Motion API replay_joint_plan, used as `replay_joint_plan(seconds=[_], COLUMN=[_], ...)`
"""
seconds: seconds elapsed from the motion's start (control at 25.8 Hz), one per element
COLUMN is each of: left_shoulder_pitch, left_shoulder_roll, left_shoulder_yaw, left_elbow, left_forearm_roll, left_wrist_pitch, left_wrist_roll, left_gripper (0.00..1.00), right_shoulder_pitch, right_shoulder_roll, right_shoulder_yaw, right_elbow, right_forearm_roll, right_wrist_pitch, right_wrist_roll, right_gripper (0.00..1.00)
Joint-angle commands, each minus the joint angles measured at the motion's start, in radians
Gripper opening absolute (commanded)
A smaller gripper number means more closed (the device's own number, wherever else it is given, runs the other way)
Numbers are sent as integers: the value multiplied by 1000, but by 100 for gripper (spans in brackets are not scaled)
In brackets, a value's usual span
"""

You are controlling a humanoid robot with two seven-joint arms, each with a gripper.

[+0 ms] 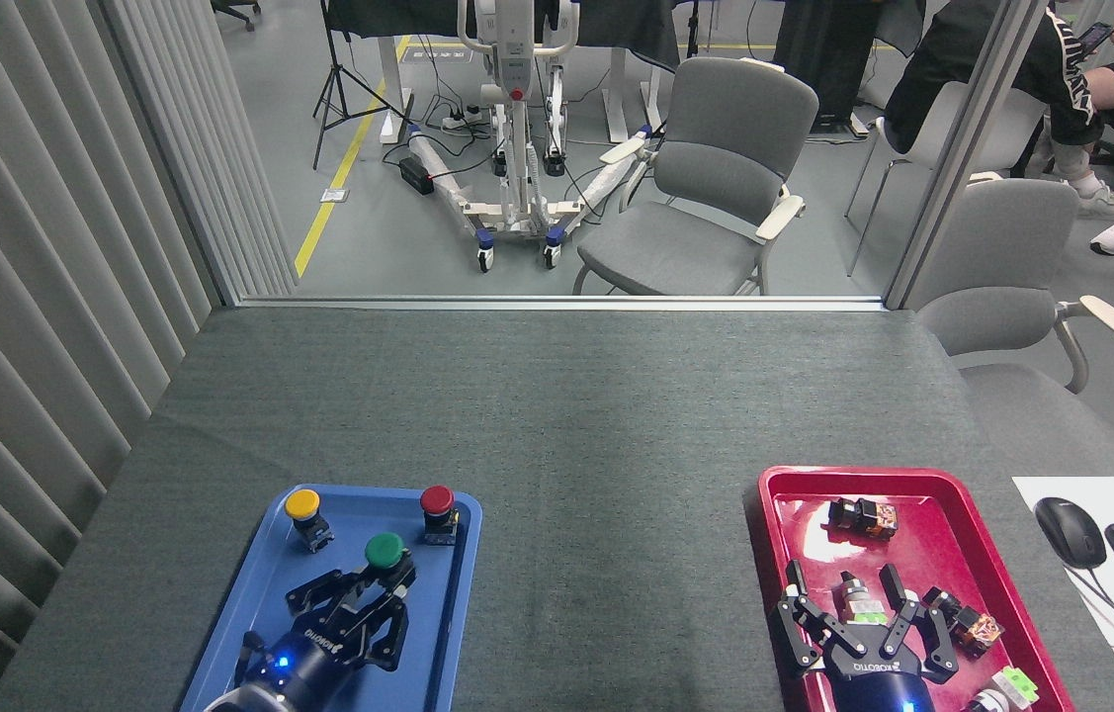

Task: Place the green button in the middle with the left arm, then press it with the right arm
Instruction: 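Carry the green button off the tray toward the table middle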

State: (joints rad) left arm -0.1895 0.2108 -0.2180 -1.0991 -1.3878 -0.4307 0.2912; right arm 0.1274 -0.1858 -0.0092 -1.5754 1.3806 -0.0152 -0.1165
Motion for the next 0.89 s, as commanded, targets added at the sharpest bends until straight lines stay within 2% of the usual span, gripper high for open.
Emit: replay_joint_plan(seconds=[0.0, 0.08, 0.16, 0.31, 0.39, 0.78, 0.81, 0.85], left_shoulder_pitch=[-39, -91, -125, -260, -286, -278, -278, -278], left_shoulder_roll=[-33, -100, -165, -298, -338, -344, -344, -344], left_shoulder_yaw=[-100, -164, -198, -285, -308, -356, -371, -383], left_elbow=[-84, -67, 7, 271, 366, 416, 420, 420], left_forearm_roll=[-57, -83, -91, -114, -128, -122, -119, -117], left_wrist_pitch=[-25, 4, 17, 24, 46, 102, 122, 145], left_wrist_roll=[-12, -18, -18, -3, 5, 19, 19, 22], left_gripper=[0, 0, 0, 0, 0, 1, 5, 16], right_shoulder_pitch=[0, 0, 0, 0, 0, 0, 0, 0], right_shoulder_roll=[0, -1, 0, -1, -1, -4, -4, -3], right_shoulder_yaw=[0, 0, 0, 0, 0, -6, -5, -5], right_elbow=[0, 0, 0, -2, -2, -3, -3, -3], right_forearm_roll=[0, 0, 0, 0, 0, 0, -2, -2], right_wrist_pitch=[0, 0, 0, 0, 0, 0, 0, 0], right_wrist_roll=[0, 0, 0, 0, 0, 0, 0, 0], right_gripper=[99, 99, 99, 99, 99, 98, 98, 98])
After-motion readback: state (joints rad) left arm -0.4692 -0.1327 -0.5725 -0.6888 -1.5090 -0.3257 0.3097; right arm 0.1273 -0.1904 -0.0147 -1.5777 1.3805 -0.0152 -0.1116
